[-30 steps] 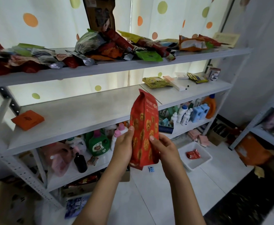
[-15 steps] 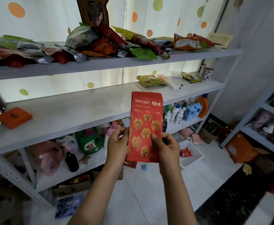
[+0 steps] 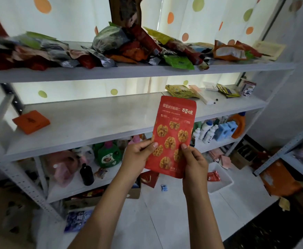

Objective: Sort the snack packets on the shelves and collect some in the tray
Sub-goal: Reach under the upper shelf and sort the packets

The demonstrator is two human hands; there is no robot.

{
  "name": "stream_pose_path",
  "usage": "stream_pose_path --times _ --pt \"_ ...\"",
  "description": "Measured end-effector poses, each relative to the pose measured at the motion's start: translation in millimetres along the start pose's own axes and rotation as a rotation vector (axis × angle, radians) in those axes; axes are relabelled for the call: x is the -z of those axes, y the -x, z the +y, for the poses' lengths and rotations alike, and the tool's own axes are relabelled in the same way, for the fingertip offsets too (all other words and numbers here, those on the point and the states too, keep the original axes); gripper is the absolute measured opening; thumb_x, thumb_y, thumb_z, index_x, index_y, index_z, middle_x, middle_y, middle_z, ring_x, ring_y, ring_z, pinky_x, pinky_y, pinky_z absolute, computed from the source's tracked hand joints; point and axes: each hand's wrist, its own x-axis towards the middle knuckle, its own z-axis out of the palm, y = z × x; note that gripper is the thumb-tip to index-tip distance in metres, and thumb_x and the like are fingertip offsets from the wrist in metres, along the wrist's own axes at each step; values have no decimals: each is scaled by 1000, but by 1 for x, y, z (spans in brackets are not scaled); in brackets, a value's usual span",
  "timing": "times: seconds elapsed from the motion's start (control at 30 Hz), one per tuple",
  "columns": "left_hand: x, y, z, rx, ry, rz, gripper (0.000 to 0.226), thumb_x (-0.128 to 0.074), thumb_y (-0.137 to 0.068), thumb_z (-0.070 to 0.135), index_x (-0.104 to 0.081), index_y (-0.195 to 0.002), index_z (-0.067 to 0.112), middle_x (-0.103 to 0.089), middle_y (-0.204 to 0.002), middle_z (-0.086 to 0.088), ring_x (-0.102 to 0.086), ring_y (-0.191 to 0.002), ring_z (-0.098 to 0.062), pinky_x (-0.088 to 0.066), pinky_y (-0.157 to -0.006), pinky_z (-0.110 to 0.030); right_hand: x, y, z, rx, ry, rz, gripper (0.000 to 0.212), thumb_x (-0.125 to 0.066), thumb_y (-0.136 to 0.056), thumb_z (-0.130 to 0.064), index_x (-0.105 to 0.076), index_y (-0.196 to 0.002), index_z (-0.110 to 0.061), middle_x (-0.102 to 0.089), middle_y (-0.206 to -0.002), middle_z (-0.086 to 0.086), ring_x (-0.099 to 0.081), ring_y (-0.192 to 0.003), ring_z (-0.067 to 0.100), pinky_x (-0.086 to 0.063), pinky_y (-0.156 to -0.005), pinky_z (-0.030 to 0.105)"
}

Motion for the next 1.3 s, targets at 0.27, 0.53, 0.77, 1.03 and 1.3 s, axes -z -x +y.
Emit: stream_pose_path --times 0.27,0.53,0.77,1.03,1.3 --pt "31 -57 79 -187 -87 98 17 -65 -92 19 -75 -105 14 -77 -92 -2 -74 -85 -19 -60 -74 -31 -81 -38 -69 142 32 -174 16 -60 -95 -19 -69 -90 -7 -75 -91 11 -71 -79 24 -59 -67 35" --pt "90 -104 174 -455 -339 261 16 -65 -91 14 -77 -81 15 -74 -71 12 -68 -66 -1 -52 -60 -17 -193 -69 -131 320 65 -366 29 -60 -96 -14 -70 -69 -19 -73 -78 5 -67 -70 21 -57 -67 39" --pt "183 -173 250 -505 -601 460 22 -73 -84 21 -75 -75 2 -73 -72 -14 -70 -69 -28 -56 -68 -44 -315 -101 -162 484 224 -499 26 -57 -97 -14 -70 -75 -19 -74 -77 -4 -70 -70 11 -56 -63 26" --pt "289 -279 319 -394 -682 471 31 -76 -82 18 -67 -53 13 -64 -56 -11 -67 -64 -35 -58 -69 -51 -463 -169 -178 562 472 -541 29 -59 -93 -13 -58 -64 -12 -69 -75 8 -68 -71 22 -57 -63 36" --pt "337 -375 339 -245 -808 404 17 -72 -79 11 -70 -77 -5 -67 -61 -14 -71 -62 -32 -61 -71 -41 -554 -251 -154 503 706 -423 11 -62 -81 -7 -63 -70 -8 -71 -83 17 -69 -84 36 -56 -77 49"
